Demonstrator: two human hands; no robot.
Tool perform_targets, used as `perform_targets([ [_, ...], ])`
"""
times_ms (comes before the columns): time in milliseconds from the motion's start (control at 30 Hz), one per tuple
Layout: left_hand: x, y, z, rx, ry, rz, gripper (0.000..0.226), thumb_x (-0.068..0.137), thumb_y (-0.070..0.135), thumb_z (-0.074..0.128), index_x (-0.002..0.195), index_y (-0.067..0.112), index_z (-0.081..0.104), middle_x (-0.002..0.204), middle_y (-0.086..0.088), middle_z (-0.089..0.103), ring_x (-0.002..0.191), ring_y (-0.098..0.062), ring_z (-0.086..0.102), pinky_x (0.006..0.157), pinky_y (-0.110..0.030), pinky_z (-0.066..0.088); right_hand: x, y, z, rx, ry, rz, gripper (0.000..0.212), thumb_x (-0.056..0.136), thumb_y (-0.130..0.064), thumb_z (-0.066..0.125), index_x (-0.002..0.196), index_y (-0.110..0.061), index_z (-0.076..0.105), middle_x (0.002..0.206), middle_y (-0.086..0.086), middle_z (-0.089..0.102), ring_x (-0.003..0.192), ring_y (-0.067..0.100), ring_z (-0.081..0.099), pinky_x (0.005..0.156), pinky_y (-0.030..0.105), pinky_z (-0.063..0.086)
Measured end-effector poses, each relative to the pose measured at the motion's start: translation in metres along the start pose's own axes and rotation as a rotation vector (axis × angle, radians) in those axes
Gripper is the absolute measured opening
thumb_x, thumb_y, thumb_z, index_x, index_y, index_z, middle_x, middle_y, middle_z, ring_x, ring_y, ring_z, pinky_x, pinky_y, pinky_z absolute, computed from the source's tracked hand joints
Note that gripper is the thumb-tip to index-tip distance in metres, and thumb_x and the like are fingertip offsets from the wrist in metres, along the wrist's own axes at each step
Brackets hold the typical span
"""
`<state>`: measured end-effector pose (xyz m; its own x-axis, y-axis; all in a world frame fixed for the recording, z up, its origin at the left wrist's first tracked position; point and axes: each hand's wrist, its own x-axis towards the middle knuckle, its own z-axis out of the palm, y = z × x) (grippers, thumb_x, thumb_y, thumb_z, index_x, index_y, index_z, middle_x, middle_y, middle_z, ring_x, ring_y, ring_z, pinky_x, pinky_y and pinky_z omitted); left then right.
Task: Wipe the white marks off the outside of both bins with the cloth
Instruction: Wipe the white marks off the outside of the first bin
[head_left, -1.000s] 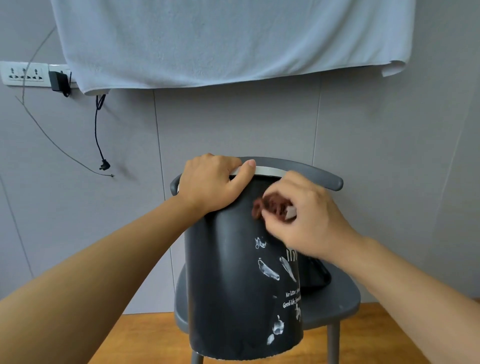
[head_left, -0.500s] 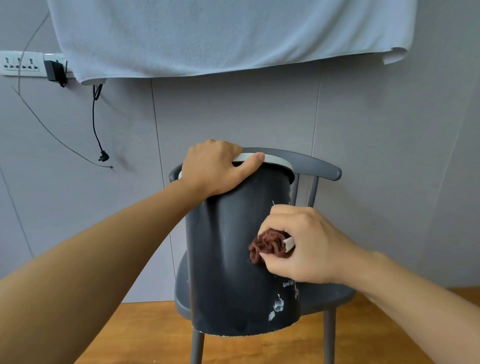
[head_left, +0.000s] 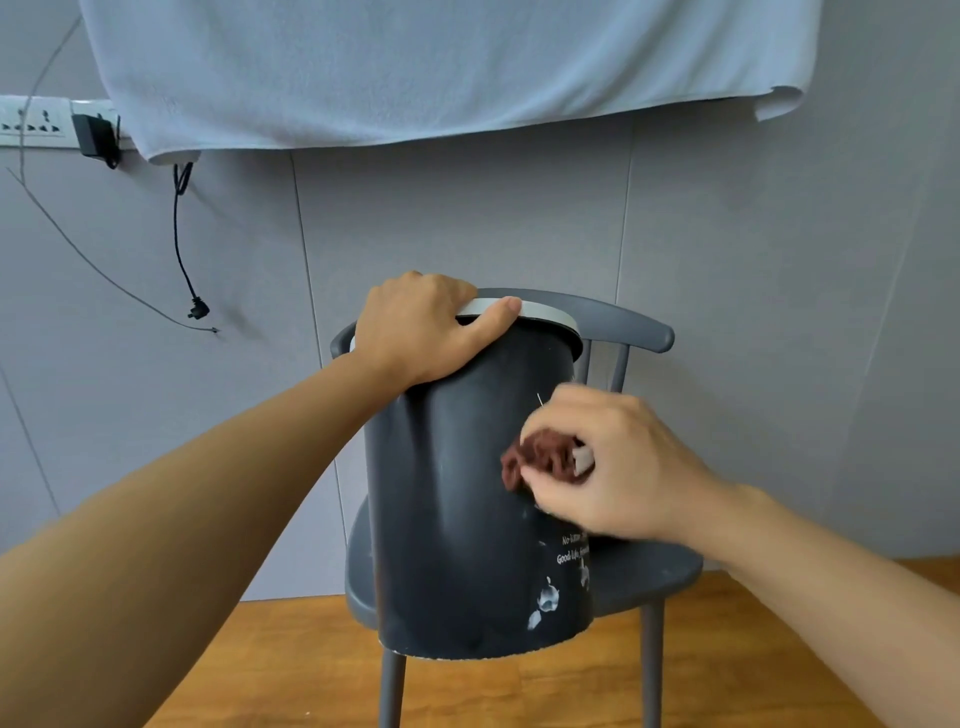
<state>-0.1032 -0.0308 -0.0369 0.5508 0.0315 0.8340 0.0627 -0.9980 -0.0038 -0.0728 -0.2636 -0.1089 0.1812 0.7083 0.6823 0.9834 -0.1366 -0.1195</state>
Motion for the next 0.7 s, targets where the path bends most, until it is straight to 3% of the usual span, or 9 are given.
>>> perform_targets([
  [100, -0.001, -0.001, 0.0, -0.02, 0.003, 0.009, 0.067, 0.088, 0.073, 0.04, 0.054, 0.015, 0.035, 0.045, 0.001, 0.038, 0.046, -0.015, 0.039, 0.049, -0.029, 0.025, 0.008, 0.001, 0.002, 0.017, 0.167, 0.053, 0.014, 0.084, -0.029, 0.081, 0.094, -0.023, 0.074, 0.087, -0.009, 0.061, 0.078, 0.012, 0.063, 0.069, 0.035, 0.054],
  [333, -0.003, -0.004, -0.003, -0.025, -0.008, -0.044, 0.067, 0.088, 0.071, 0.042, 0.055, 0.015, 0.029, 0.045, 0.0, 0.032, 0.047, -0.018, 0.035, 0.05, -0.031, 0.025, -0.04, -0.004, 0.02, 0.13, -0.132, 0.004, 0.012, 0.084, -0.037, 0.077, 0.087, -0.028, 0.069, 0.084, -0.016, 0.058, 0.077, 0.012, 0.063, 0.059, 0.032, 0.054],
  [533, -0.002, -0.001, -0.004, -0.027, -0.002, -0.017, 0.067, 0.091, 0.07, 0.044, 0.053, 0.017, 0.029, 0.044, 0.002, 0.033, 0.045, -0.016, 0.035, 0.05, -0.029, 0.022, -0.02, 0.0, 0.015, 0.118, 0.141, 0.064, 0.015, 0.087, -0.028, 0.08, 0.098, -0.019, 0.076, 0.091, -0.01, 0.064, 0.085, 0.01, 0.066, 0.069, 0.022, 0.056],
  [700, -0.003, 0.001, -0.003, -0.02, -0.005, -0.022, 0.067, 0.089, 0.071, 0.042, 0.055, 0.014, 0.03, 0.045, 0.001, 0.034, 0.046, -0.017, 0.036, 0.05, -0.03, 0.021, -0.057, -0.008, 0.028, 0.185, -0.08, 0.015, 0.012, 0.081, -0.027, 0.082, 0.084, -0.022, 0.07, 0.082, -0.015, 0.06, 0.075, 0.01, 0.063, 0.06, 0.027, 0.051],
])
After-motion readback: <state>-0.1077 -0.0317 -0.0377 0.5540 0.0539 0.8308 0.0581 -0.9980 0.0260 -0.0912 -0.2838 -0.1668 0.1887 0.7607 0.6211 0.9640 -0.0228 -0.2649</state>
